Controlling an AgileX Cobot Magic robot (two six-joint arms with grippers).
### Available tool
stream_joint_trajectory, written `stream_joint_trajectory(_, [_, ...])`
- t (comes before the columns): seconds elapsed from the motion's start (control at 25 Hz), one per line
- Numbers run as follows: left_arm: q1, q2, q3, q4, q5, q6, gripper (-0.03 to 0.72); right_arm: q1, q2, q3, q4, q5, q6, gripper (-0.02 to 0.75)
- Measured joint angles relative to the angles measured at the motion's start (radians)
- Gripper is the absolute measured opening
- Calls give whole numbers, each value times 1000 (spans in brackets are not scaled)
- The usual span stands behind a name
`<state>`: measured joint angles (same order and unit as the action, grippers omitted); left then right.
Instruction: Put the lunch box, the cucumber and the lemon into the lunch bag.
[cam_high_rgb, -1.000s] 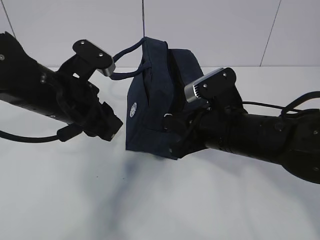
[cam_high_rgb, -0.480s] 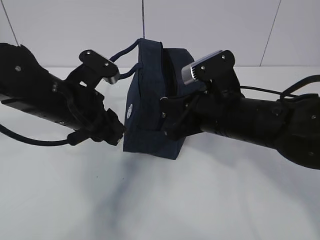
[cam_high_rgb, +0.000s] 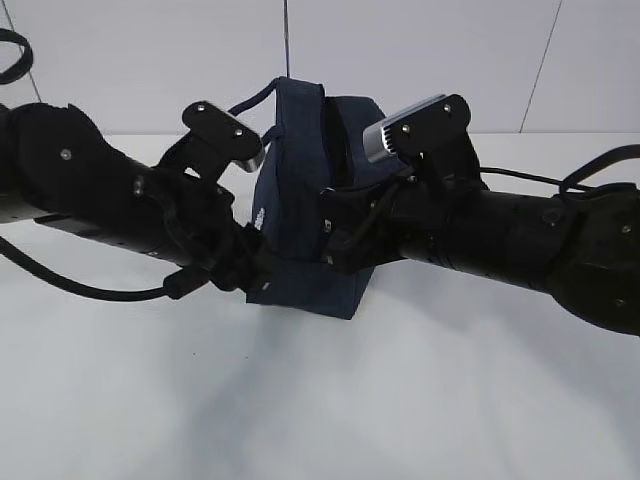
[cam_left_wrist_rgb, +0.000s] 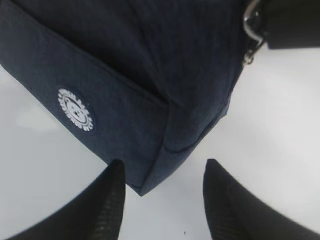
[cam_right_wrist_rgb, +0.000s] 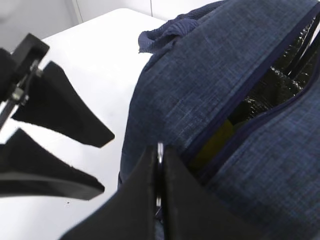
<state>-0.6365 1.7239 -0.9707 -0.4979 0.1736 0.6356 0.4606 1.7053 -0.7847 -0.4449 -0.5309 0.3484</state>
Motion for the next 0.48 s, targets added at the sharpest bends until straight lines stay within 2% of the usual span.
stream_joint_trajectory(0.2, [-2, 15, 0, -4, 26, 0, 375, 0, 0, -2, 21, 0, 0, 18])
stream_joint_trajectory(0.48, [-8, 29, 0, -4, -29, 0, 372, 0, 0, -2, 38, 0, 0, 17])
